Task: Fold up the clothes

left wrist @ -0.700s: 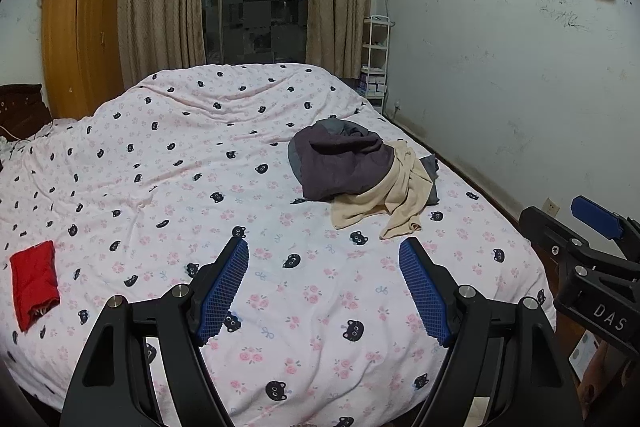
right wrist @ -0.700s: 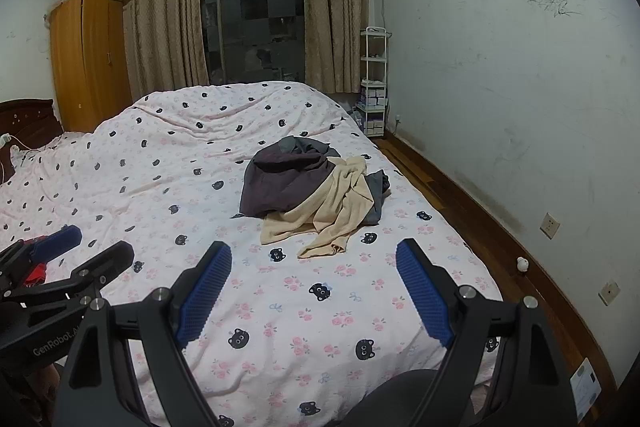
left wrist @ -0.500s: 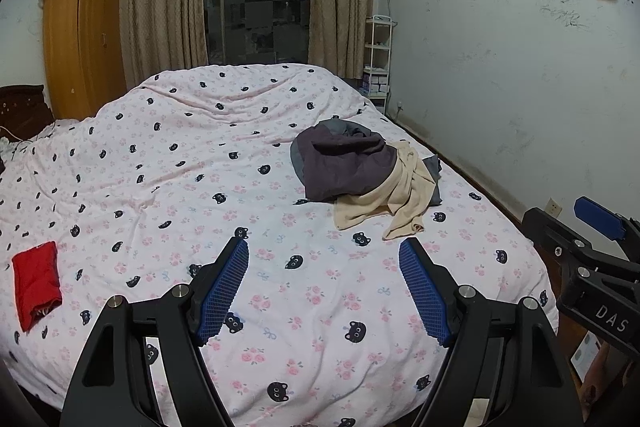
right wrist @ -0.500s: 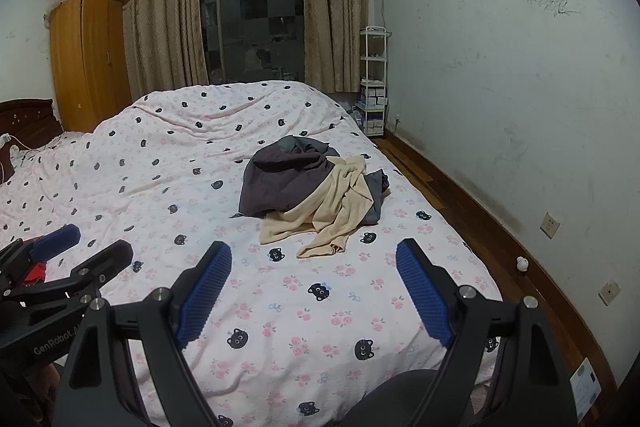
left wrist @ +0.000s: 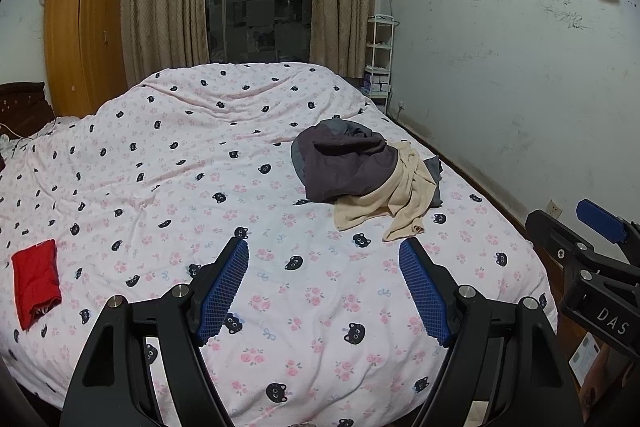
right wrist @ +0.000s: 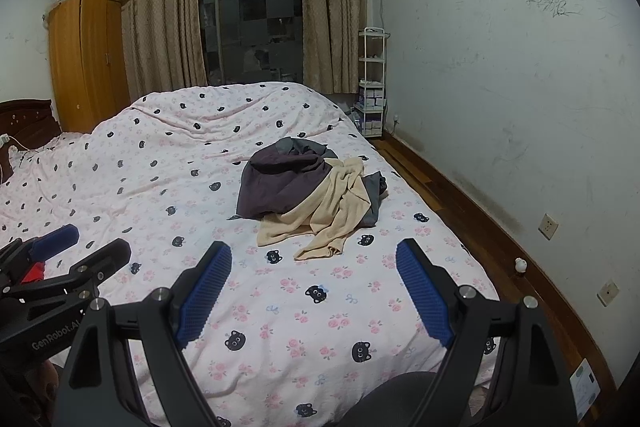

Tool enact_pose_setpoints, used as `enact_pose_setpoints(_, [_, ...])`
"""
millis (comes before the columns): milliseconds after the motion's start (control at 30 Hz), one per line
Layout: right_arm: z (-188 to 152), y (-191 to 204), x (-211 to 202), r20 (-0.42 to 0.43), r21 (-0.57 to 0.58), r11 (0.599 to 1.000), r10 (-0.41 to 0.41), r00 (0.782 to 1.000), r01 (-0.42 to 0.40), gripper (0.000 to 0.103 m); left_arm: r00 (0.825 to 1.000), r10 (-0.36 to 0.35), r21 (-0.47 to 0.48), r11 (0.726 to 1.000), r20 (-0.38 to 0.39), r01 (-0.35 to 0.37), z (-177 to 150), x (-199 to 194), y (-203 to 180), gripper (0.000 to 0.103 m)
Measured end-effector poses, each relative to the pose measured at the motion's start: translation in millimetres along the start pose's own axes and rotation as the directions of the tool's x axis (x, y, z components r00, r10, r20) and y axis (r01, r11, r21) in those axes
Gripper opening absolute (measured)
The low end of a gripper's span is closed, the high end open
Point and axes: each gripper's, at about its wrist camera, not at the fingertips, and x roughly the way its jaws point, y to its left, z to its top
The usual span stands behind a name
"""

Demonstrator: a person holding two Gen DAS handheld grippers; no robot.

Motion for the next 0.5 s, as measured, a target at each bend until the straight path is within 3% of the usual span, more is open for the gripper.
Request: enact_pose_setpoints(500, [0.7, 0.8, 3.5, -0.008, -0.001, 1.000, -0.003, 1.000, 0.003, 0.086, 1.000, 0.001, 0.003, 1.000, -0.004, -0.001, -0.6, 0.2, -2.9, 0.074])
